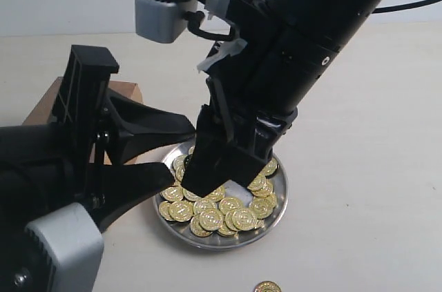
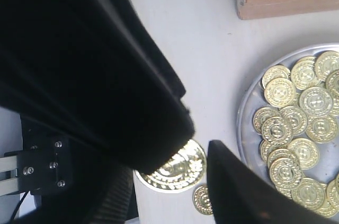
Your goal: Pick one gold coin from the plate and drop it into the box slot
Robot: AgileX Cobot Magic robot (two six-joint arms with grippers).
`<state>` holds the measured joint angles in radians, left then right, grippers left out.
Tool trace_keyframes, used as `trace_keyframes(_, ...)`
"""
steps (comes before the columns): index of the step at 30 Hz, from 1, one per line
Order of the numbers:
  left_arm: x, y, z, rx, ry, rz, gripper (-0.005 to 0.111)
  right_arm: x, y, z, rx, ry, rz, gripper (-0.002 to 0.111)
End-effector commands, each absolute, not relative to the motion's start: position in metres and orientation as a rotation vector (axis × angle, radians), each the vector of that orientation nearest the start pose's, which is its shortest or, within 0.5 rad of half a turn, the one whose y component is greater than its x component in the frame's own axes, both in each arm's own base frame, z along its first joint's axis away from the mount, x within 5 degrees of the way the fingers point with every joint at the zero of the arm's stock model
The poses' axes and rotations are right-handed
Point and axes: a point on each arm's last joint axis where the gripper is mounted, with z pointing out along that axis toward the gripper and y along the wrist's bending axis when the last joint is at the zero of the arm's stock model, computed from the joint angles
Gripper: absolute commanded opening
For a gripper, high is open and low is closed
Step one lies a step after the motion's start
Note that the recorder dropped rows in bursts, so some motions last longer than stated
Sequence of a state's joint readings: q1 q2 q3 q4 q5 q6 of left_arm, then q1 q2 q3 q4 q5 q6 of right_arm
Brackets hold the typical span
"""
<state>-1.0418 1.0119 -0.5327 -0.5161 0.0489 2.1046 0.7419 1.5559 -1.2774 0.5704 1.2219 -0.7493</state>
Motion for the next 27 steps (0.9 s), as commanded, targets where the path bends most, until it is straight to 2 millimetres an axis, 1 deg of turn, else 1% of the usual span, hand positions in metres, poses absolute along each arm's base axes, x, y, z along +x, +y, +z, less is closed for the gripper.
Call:
trace_keyframes(1,0.1003,-0.1809,0.2674,1.985,0.481,0.309,0.052,0.1893,0.2376,0.3045,-1.791,2.239,0.819,0.043)
trace_keyframes(9,0.0998,-0.1808,0.2668,1.993,0.478,0.305,0.052,0.1893,0.2376,0.3045,-1.791,2.239,0.819,0.043)
trace_keyframes(11,0.0976,-0.1823,0.2667,1.996,0.465,0.297,0.049,0.1893,0.2376,0.3045,-1.791,2.239,0.819,0.043)
trace_keyframes(14,0.0930,-0.1851,0.2664,2.001,0.437,0.282,0.042,0.1893,0.2376,0.3045,-1.791,2.239,0.819,0.043)
trace_keyframes(15,0.0931,-0.1851,0.2665,1.999,0.437,0.284,0.041,0.1893,0.2376,0.3045,-1.791,2.239,0.819,0.043)
trace_keyframes(27,0.0931,-0.1852,0.2665,1.998,0.441,0.281,0.043,0.1893,0.2376,0.3045,-1.795,2.234,0.819,0.043)
